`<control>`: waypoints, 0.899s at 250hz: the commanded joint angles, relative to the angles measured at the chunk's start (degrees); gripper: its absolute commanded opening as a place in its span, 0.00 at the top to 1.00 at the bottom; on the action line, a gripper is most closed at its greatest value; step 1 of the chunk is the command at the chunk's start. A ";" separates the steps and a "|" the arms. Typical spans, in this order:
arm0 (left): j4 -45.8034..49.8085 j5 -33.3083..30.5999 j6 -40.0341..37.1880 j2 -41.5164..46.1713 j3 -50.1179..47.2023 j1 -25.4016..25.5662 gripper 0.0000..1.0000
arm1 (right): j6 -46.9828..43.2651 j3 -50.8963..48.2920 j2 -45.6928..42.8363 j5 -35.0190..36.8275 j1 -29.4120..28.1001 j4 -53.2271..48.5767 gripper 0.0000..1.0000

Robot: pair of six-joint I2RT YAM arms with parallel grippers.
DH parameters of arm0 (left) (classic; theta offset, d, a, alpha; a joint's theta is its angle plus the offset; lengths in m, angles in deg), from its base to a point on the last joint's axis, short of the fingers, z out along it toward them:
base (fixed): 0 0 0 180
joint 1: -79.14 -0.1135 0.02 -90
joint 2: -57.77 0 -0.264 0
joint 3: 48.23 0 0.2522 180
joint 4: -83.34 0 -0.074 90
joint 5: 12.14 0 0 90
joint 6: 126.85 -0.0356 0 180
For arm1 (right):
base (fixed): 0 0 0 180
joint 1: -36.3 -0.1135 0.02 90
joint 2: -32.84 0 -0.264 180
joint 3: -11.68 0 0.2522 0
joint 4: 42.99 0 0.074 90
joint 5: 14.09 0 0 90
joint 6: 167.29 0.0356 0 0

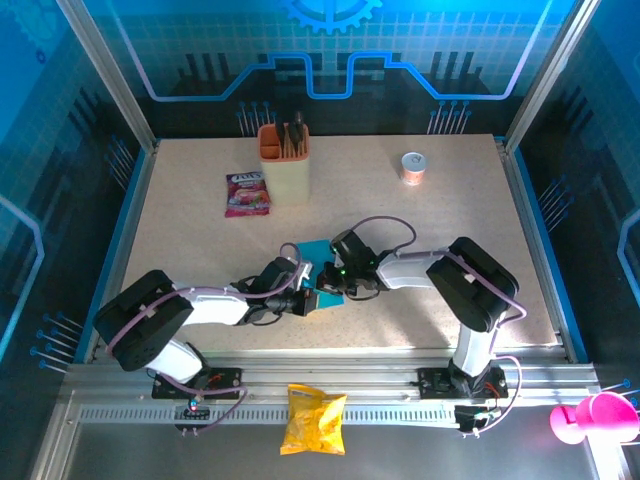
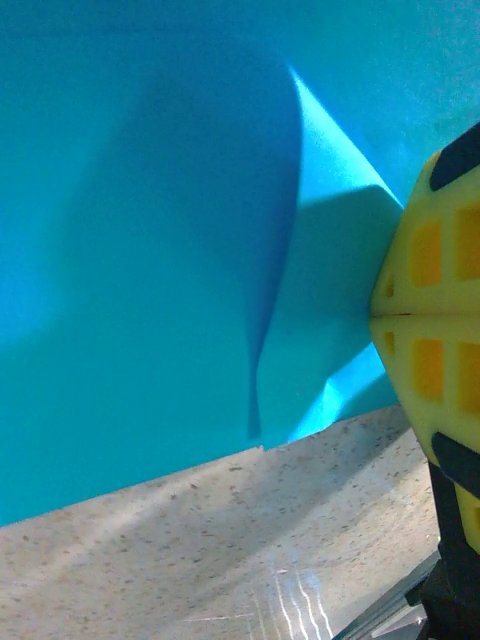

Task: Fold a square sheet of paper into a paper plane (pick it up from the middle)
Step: Fold the triangle a second time at the center of the table.

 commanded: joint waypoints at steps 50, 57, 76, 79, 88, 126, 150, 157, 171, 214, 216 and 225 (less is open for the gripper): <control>7.90 -0.24 -0.84 -2.86 -2.63 0.46 1.00 | -2.85 5.47 3.70 4.93 7.59 -9.78 1.00; 7.85 -0.24 -0.84 -2.87 -2.64 0.41 1.00 | -3.04 5.90 4.02 4.87 8.09 -10.19 1.00; 7.84 -0.18 -0.83 -2.78 -2.61 0.42 1.00 | -3.87 7.27 4.98 5.72 9.47 -12.07 1.00; 7.91 -0.24 -0.86 -2.74 -2.64 0.48 1.00 | -3.91 7.43 5.10 5.78 9.74 -12.35 1.00; 7.98 -0.18 -0.85 -2.72 -2.51 0.46 1.00 | -4.21 7.62 5.43 6.02 10.58 -12.75 1.00; 8.24 0.01 -0.84 -2.64 -2.17 0.41 1.00 | -5.06 5.25 2.90 6.36 15.34 -12.44 1.00; 8.21 0.10 -0.84 -2.51 -2.03 0.42 1.00 | -6.41 3.55 -1.04 5.77 17.01 -12.59 1.00; 8.24 0.18 -0.85 -2.55 -2.07 0.37 1.00 | -6.92 3.19 -2.25 5.30 17.04 -12.52 1.00; 8.25 0.13 -0.84 -2.62 -1.94 0.38 1.00 | -7.42 2.83 -4.41 4.02 16.49 -12.56 1.00; 8.15 0.10 -0.84 -2.82 -1.61 0.41 1.00 | -5.51 1.81 -8.76 2.90 9.85 -11.26 1.00; 8.16 0.06 -0.84 -2.84 -1.64 0.41 1.00 | -5.46 1.81 -8.76 3.03 9.44 -11.15 1.00; 8.22 0.06 -0.85 -2.85 -1.42 0.39 1.00 | -4.65 1.86 -8.93 3.42 7.63 -10.63 1.00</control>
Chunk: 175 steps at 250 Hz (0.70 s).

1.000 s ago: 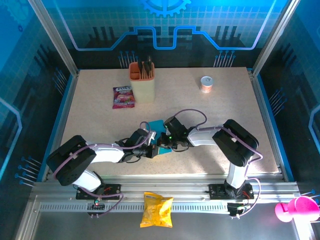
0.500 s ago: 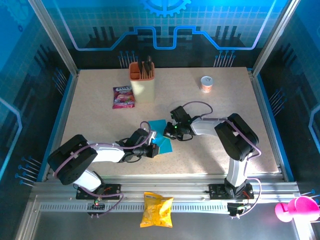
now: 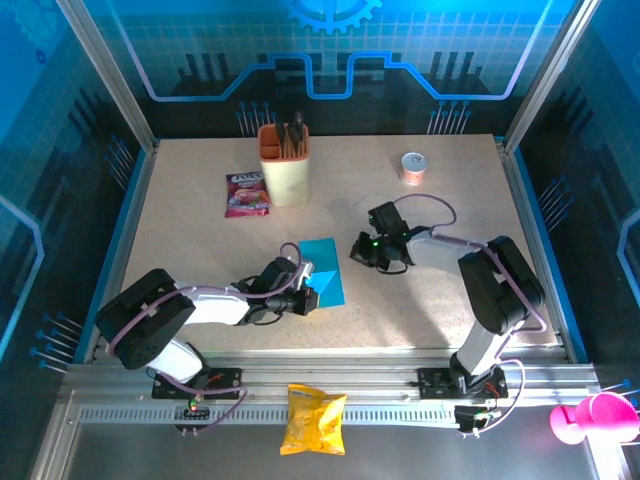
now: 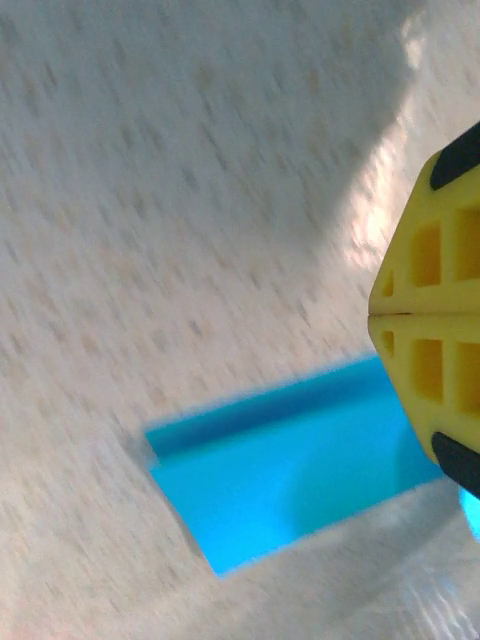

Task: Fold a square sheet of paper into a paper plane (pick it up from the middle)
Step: Fold the triangle a second time at the center of the table.

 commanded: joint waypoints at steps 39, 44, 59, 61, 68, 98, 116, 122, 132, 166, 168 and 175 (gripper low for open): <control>9.90 0.22 -1.21 -2.29 -0.71 0.41 1.00 | 3.87 0.60 0.23 1.80 -12.39 2.55 1.00; 9.99 0.22 -1.33 -2.38 -0.54 0.43 1.00 | 4.17 0.90 0.94 1.98 -12.95 2.75 1.00; 10.21 0.37 -1.43 -2.41 -0.26 0.41 1.00 | 5.18 1.63 3.27 2.12 -14.15 3.47 1.00; 10.17 0.37 -1.52 -2.34 -0.25 0.41 1.00 | 5.37 1.71 3.66 2.12 -14.26 3.63 1.00; 10.26 0.41 -1.52 -2.21 -0.22 0.41 1.00 | 5.85 1.92 4.77 2.29 -14.45 4.16 1.00; 11.15 0.84 -1.66 -1.77 0.35 0.43 1.00 | 8.02 2.38 9.03 3.87 -14.12 4.55 1.00; 11.48 1.29 -1.70 -1.23 0.24 0.45 1.00 | 9.20 1.89 10.12 5.52 -13.69 3.10 1.00; 11.58 1.39 -1.63 -1.08 0.20 0.42 1.00 | 9.62 1.68 10.33 6.10 -13.53 2.56 1.00; 11.48 1.66 -1.45 -0.67 -0.20 0.44 1.00 | 10.47 1.12 10.51 6.89 -13.26 1.83 1.00; 11.04 1.99 -0.57 0.83 -2.12 0.39 1.00 | 13.13 -0.76 10.96 8.53 -12.65 -0.17 1.00; 11.01 1.98 -0.49 0.95 -2.32 0.47 1.00 | 13.31 -0.83 10.96 8.62 -12.63 -0.27 1.00; 10.85 2.15 -0.25 1.25 -2.80 0.49 1.00 | 13.66 -0.96 11.06 8.91 -12.62 -0.64 1.00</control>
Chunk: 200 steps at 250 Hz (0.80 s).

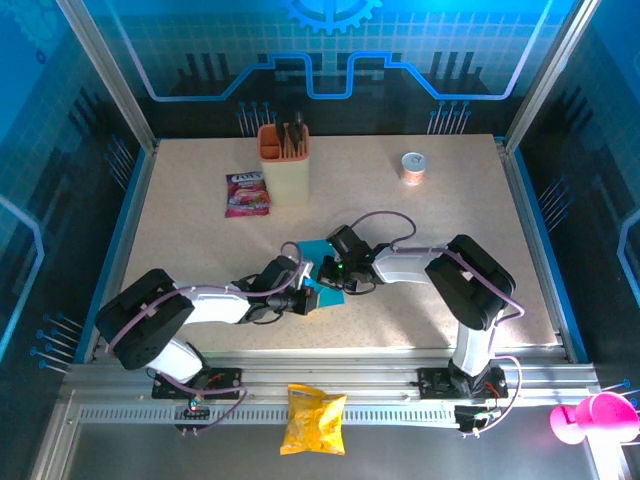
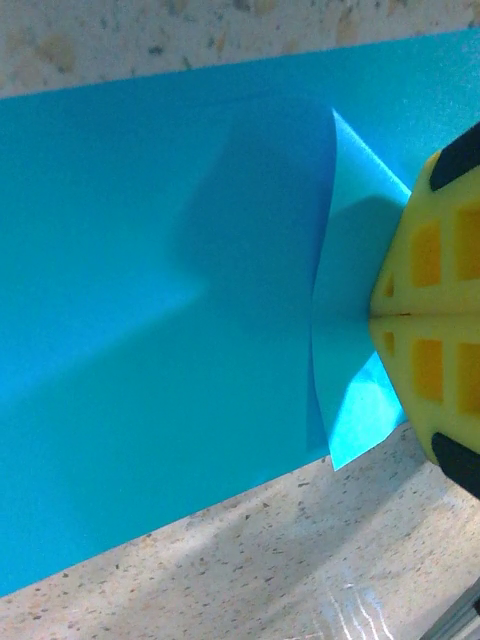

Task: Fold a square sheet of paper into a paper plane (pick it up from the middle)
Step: Fold the triangle a second time at the center of the table.

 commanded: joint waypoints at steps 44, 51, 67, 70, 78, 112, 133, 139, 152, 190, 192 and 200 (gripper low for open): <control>6.71 2.82 2.66 3.91 -8.08 0.95 1.00 | 4.97 -3.32 3.10 8.43 1.23 -7.02 1.00; 6.72 2.84 3.05 4.67 -8.81 1.10 1.00 | 5.15 -3.41 3.06 8.57 1.23 -7.13 1.00; 7.35 2.18 4.06 6.51 -10.03 1.48 1.00 | 5.62 -3.50 2.83 8.82 1.15 -7.45 1.00; 7.58 2.13 4.20 6.80 -10.20 1.56 1.00 | 5.67 -3.50 2.73 8.87 1.17 -7.45 1.00; 8.27 2.03 4.62 7.59 -10.63 1.59 1.00 | 5.72 -3.50 2.55 8.94 1.06 -7.54 1.00; 9.98 1.93 6.86 11.96 -12.51 1.88 1.00 | 5.28 -3.25 2.01 8.88 0.70 -8.19 1.00; 11.95 1.30 7.77 16.20 -12.50 1.96 1.00 | 4.82 -3.34 1.57 8.95 0.38 -8.19 1.00; 12.75 0.71 7.97 17.65 -12.32 1.97 1.00 | 4.67 -3.41 1.56 8.86 0.35 -8.18 1.00; 14.55 -0.72 8.12 20.88 -11.43 1.90 1.00 | 4.48 -3.50 1.23 8.71 0.18 -7.96 1.00; 16.47 -5.61 7.45 25.28 -6.65 1.75 1.00 | 4.21 -4.98 0.16 8.53 -0.61 -6.63 1.00; 16.40 -5.73 7.34 25.20 -6.37 1.75 1.00 | 4.24 -5.04 0.15 8.47 -0.66 -6.54 1.00; 15.77 -6.13 6.73 24.53 -5.07 1.62 1.00 | 4.11 -5.15 -0.01 8.39 -0.78 -6.26 1.00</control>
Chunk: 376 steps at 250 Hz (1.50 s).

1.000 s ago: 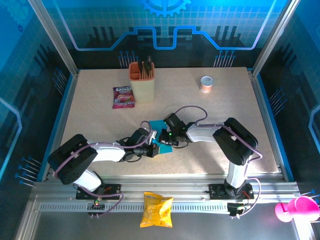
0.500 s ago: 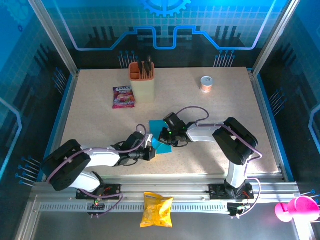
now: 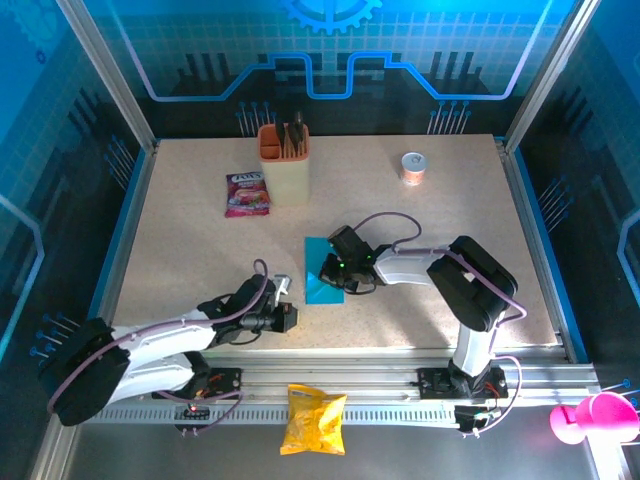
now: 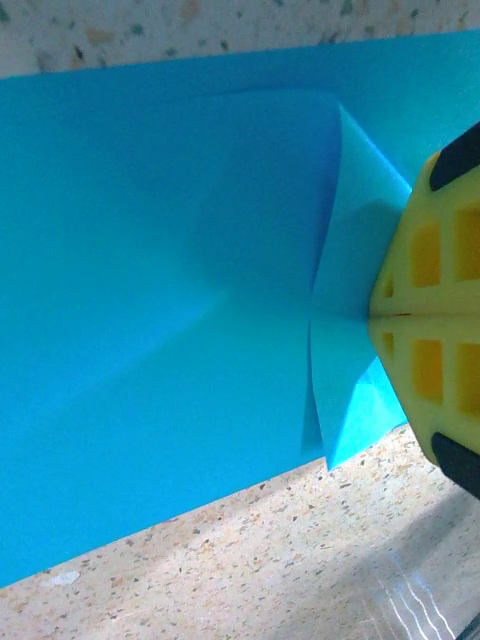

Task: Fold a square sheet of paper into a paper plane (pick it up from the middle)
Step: Fold the triangle a second time at the center of the table.

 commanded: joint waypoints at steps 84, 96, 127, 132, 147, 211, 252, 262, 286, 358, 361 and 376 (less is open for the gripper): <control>-2.91 1.86 -5.55 -21.85 18.34 -0.86 1.00 | 0.14 -6.13 1.00 3.14 -1.01 -4.06 1.00; -3.85 2.20 -5.09 -23.80 18.27 -0.84 1.00 | 0.11 -6.30 0.91 3.15 -1.00 -3.84 1.00; -6.09 1.64 -4.04 -25.76 15.55 -0.84 1.00 | 0.13 -6.74 0.65 3.34 -0.92 -3.83 1.00; -6.25 1.27 -3.91 -25.83 14.94 -0.84 1.00 | 0.09 -6.80 0.56 3.28 -0.83 -3.86 1.00; -6.52 0.63 -3.49 -25.61 13.12 -0.84 1.00 | 0.09 -6.87 0.43 3.40 -0.84 -3.82 1.00; -5.92 -1.36 -0.78 -20.61 5.07 -0.84 1.00 | 0.00 -8.17 -1.32 4.01 -0.48 -4.37 1.00; -3.16 -2.15 1.08 -14.39 1.86 -0.84 1.00 | 0.19 -9.11 -1.55 3.90 -0.48 -2.88 1.00; -2.18 -2.29 1.27 -12.59 2.01 -0.84 1.00 | -0.05 -9.28 -1.30 3.65 -0.48 -2.40 1.00; -0.41 -3.12 0.51 -8.84 3.44 -0.86 1.00 | -1.47 -9.11 -0.52 3.37 -0.57 -2.25 1.00; -1.86 -3.84 -4.45 -11.37 11.18 -1.28 1.00 | -3.43 -8.31 0.40 2.44 -1.44 -2.81 1.00; -2.16 -3.65 -4.74 -11.88 11.44 -1.26 1.00 | -3.44 -8.20 0.39 2.47 -1.51 -2.92 1.00; -2.94 -2.90 -5.73 -14.39 12.45 -1.36 1.00 | -3.43 -7.54 0.54 2.78 -2.04 -3.60 1.00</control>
